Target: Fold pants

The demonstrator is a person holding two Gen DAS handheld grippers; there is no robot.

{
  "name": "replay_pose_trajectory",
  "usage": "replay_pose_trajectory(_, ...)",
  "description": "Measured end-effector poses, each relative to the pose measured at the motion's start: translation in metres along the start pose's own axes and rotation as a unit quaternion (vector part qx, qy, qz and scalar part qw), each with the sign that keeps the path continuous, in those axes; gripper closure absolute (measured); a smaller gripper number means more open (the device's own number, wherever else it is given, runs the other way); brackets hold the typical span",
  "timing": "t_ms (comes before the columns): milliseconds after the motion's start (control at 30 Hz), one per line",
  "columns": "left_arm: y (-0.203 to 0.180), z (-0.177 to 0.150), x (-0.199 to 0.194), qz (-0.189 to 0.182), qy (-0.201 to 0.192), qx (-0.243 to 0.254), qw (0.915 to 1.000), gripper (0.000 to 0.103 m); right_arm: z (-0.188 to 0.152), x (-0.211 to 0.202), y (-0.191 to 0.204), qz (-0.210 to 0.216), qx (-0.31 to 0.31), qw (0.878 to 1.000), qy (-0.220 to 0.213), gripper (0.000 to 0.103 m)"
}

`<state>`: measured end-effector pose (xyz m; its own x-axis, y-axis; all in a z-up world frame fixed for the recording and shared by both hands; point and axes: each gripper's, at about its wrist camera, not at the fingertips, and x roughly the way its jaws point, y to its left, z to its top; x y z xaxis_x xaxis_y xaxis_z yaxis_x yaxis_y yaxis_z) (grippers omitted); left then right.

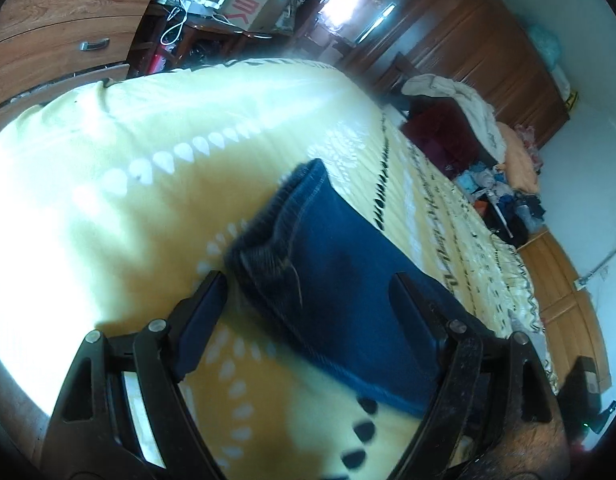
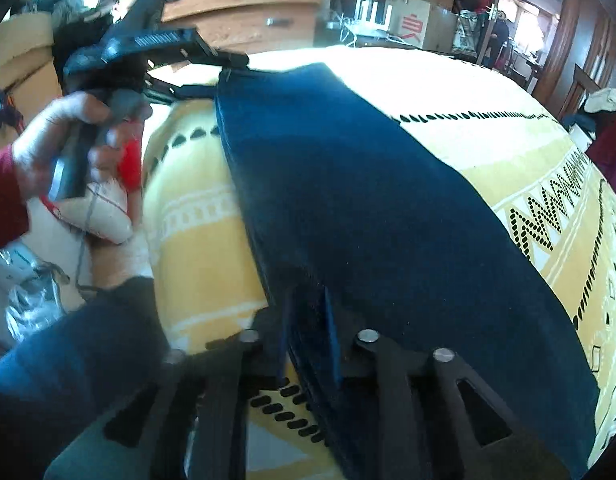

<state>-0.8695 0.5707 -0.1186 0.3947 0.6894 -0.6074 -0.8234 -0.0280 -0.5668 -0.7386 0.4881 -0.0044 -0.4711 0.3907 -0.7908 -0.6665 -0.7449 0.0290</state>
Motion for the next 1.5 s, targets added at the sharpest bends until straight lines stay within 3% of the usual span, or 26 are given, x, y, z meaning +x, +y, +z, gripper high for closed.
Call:
replay_pose_trajectory(233, 0.001, 0.000, 0.002, -0.028, 0.004, -0.038, 0.9989, 0.018, -0.005, -0.021, -0.002, 0.011, 0.039, 0.999, -0.027, 0.066)
replay_pose_trajectory(300, -0.007, -0.005, -0.001, -0.006, 0.002, -0.029, 0.9996, 0.022, -0.006, -0.025, -0.002, 0.008, 0.046, 0.998, -0.029, 0.064)
replay_pose_trajectory(433, -0.019, -0.012, 0.012, -0.006, 0.014, -0.005, 0.9999, 0.022, -0.010, -0.036, 0.003, 0.006, 0.055, 0.998, -0.037, 0.061)
replay_pose_trajectory(533, -0.020, -0.006, 0.018, 0.006, 0.000, -0.005, 1.0000, 0.023, -0.015, -0.036, 0.006, 0.000, 0.056, 0.998, -0.033, 0.060)
replay_pose_trajectory(567, -0.021, -0.003, 0.020, 0.006, -0.007, -0.007, 0.9999, 0.030, -0.016, -0.036, 0.007, -0.003, 0.054, 0.998, -0.031, 0.060)
replay_pose_trajectory(600, -0.021, 0.001, 0.023, 0.002, -0.005, -0.013, 0.9999, 0.075, -0.017, -0.037, 0.007, -0.008, 0.052, 0.998, -0.029, 0.060)
replay_pose_trajectory(633, -0.022, 0.005, 0.030, -0.004, 0.010, -0.027, 0.9996, 0.092, -0.018, -0.039, 0.008, -0.016, 0.051, 0.998, -0.029, 0.060)
replay_pose_trajectory(667, -0.032, 0.007, 0.035, -0.011, 0.016, -0.025, 0.9995, 0.091, -0.019, -0.043, 0.006, -0.021, 0.054, 0.998, -0.032, 0.060)
replay_pose_trajectory(733, -0.074, 0.008, 0.036, -0.006, 0.014, 0.046, 0.9988, 0.092, -0.022, -0.056, -0.004, -0.031, 0.080, 0.995, -0.051, 0.060)
replay_pose_trajectory(767, -0.100, 0.006, 0.036, -0.024, 0.014, 0.079, 0.9965, 0.092, -0.026, -0.066, -0.013, -0.040, 0.101, 0.992, -0.065, 0.060)
replay_pose_trajectory(867, -0.192, -0.010, 0.034, -0.089, 0.020, 0.177, 0.9799, 0.092, -0.051, -0.097, -0.052, -0.071, 0.184, 0.976, -0.092, 0.060)
replay_pose_trajectory(933, -0.255, -0.030, 0.038, -0.141, 0.031, 0.232, 0.9619, 0.092, -0.077, -0.115, -0.082, -0.091, 0.241, 0.961, -0.098, 0.060)
replay_pose_trajectory(1033, -0.326, -0.069, 0.056, -0.196, 0.063, 0.279, 0.9380, 0.091, -0.129, -0.147, -0.125, -0.134, 0.320, 0.933, -0.100, 0.060)
replay_pose_trajectory(1100, -0.361, -0.114, 0.077, -0.218, 0.090, 0.303, 0.9234, 0.089, -0.171, -0.170, -0.147, -0.156, 0.368, 0.911, -0.104, 0.060)
replay_pose_trajectory(1167, -0.378, -0.161, 0.106, -0.226, 0.148, 0.306, 0.9130, 0.088, -0.212, -0.189, -0.161, -0.179, 0.405, 0.891, -0.100, 0.060)
replay_pose_trajectory(1200, -0.383, -0.194, 0.126, -0.225, 0.196, 0.318, 0.9001, 0.084, -0.229, -0.196, -0.166, -0.185, 0.419, 0.884, -0.097, 0.060)
replay_pose_trajectory(1233, -0.385, -0.222, 0.140, -0.212, 0.235, 0.334, 0.8878, 0.079, -0.245, -0.202, -0.171, -0.188, 0.433, 0.876, -0.093, 0.060)
replay_pose_trajectory(1267, -0.384, -0.256, 0.154, -0.169, 0.264, 0.363, 0.8774, 0.070, -0.266, -0.207, -0.176, -0.189, 0.452, 0.867, -0.088, 0.060)
replay_pose_trajectory(1333, -0.388, -0.276, 0.140, -0.163, 0.227, 0.408, 0.8691, 0.049, -0.292, -0.211, -0.177, -0.182, 0.475, 0.858, -0.077, 0.060)
replay_pose_trajectory(1367, -0.392, -0.277, 0.134, -0.172, 0.232, 0.414, 0.8630, 0.030, -0.300, -0.213, -0.177, -0.181, 0.479, 0.856, -0.074, 0.060)
replay_pose_trajectory(1400, -0.396, -0.277, 0.124, -0.191, 0.243, 0.414, 0.8564, 0.025, -0.305, -0.214, -0.177, -0.179, 0.481, 0.855, -0.075, 0.059)
replay_pose_trajectory(1500, -0.400, -0.284, 0.105, -0.214, 0.264, 0.422, 0.8408, 0.024, -0.307, -0.219, -0.183, -0.161, 0.483, 0.855, -0.099, 0.054)
